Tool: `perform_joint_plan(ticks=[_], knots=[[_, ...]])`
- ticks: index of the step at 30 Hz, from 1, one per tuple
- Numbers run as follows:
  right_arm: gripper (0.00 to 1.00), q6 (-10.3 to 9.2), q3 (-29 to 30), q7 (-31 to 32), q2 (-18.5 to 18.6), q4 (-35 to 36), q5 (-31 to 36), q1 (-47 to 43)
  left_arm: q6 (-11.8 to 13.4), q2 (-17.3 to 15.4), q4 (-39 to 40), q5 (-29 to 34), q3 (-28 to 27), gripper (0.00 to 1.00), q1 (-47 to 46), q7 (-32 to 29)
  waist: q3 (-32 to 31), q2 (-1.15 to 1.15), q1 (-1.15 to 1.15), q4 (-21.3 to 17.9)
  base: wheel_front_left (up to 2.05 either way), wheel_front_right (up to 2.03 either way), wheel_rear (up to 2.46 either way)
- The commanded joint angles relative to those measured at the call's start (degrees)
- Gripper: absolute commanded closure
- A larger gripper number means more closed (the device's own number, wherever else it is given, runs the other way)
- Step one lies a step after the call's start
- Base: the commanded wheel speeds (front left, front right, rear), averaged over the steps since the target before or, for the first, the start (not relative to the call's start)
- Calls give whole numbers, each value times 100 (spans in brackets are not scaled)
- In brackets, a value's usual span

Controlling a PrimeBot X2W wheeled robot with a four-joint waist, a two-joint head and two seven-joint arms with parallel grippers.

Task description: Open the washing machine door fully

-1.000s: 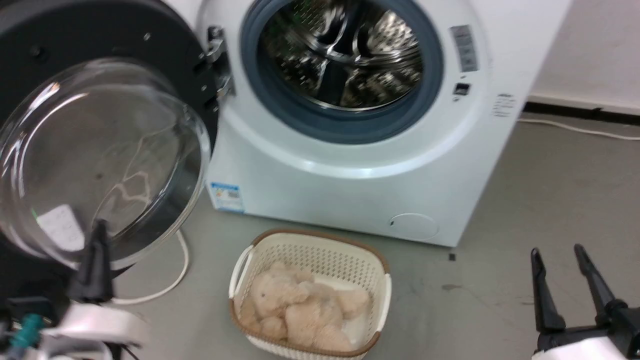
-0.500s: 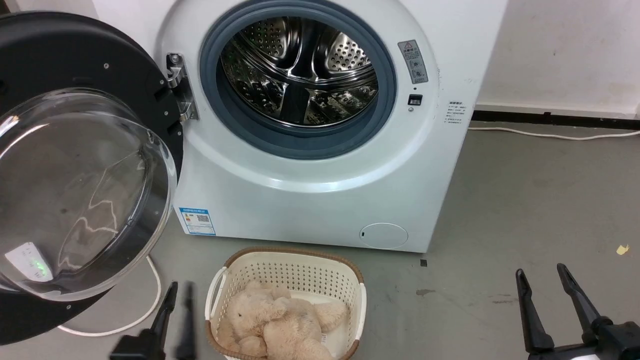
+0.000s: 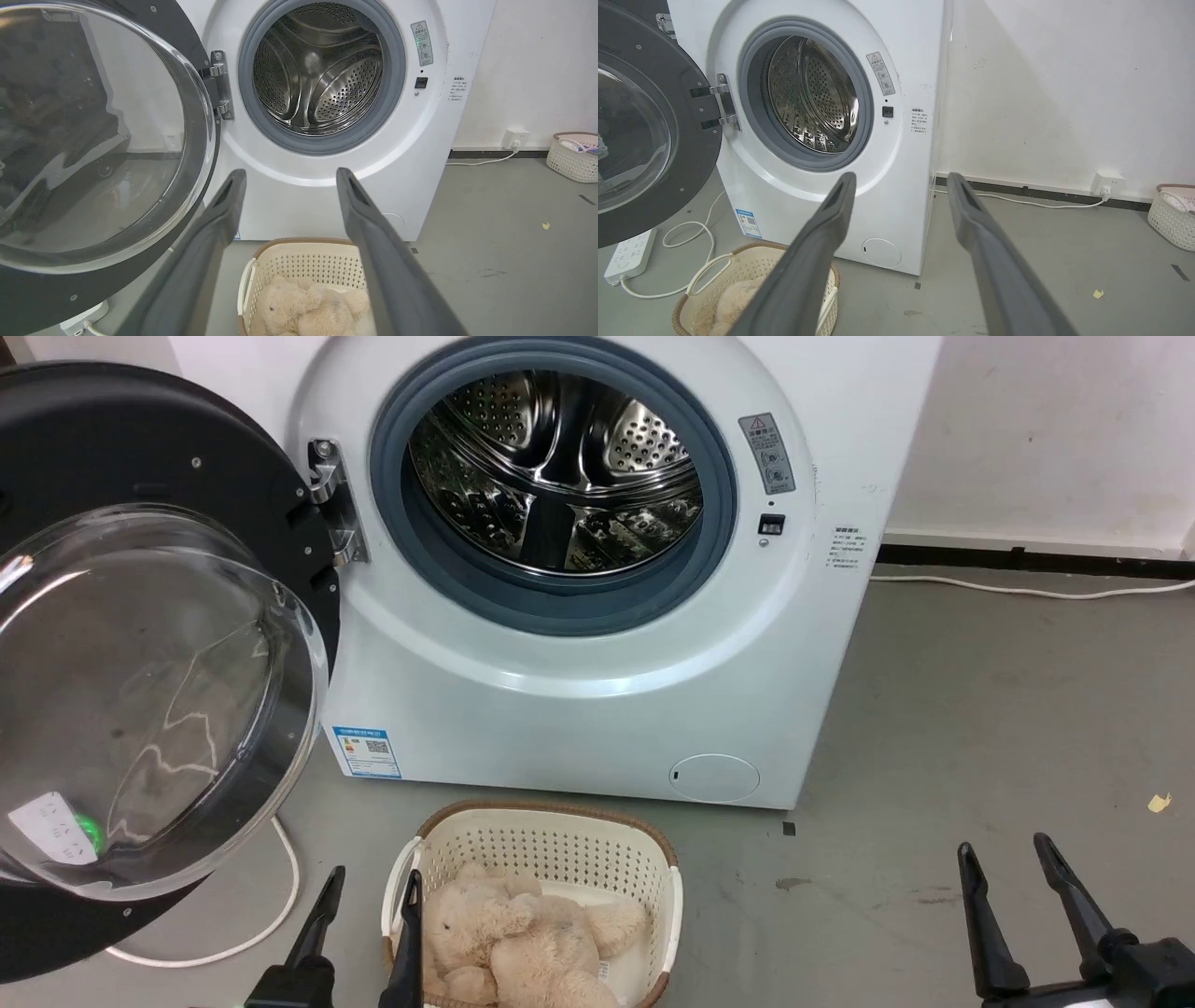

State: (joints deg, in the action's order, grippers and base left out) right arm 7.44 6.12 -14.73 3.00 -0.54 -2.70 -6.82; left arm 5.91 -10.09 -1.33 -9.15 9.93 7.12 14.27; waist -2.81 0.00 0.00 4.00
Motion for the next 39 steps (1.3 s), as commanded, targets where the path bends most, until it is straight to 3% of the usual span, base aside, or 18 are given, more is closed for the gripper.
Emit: perform_joint_plan(ticks=[1,13,14,39], knots=[[0,5,-19,-26,-13,-12,-48,-37,30,-39,19,20,-21,0,26,52,5,0,0,2,0,0,0],[0,5,-54,-27,-13,-15,-36,-41,82,-59,-45,-24,-23,0,-21,56,21,0,0,17,0,0,0],[100,0,-59,1,0,-10,-26,0,53,-25,-41,-25,-5,100,-4,-1,23,0,0,17,0,0,0],[100,1,-152,240,-1,0,21,110,-53,109,-14,122,-152,100,-116,-238,66,0,0,-49,0,0,0]])
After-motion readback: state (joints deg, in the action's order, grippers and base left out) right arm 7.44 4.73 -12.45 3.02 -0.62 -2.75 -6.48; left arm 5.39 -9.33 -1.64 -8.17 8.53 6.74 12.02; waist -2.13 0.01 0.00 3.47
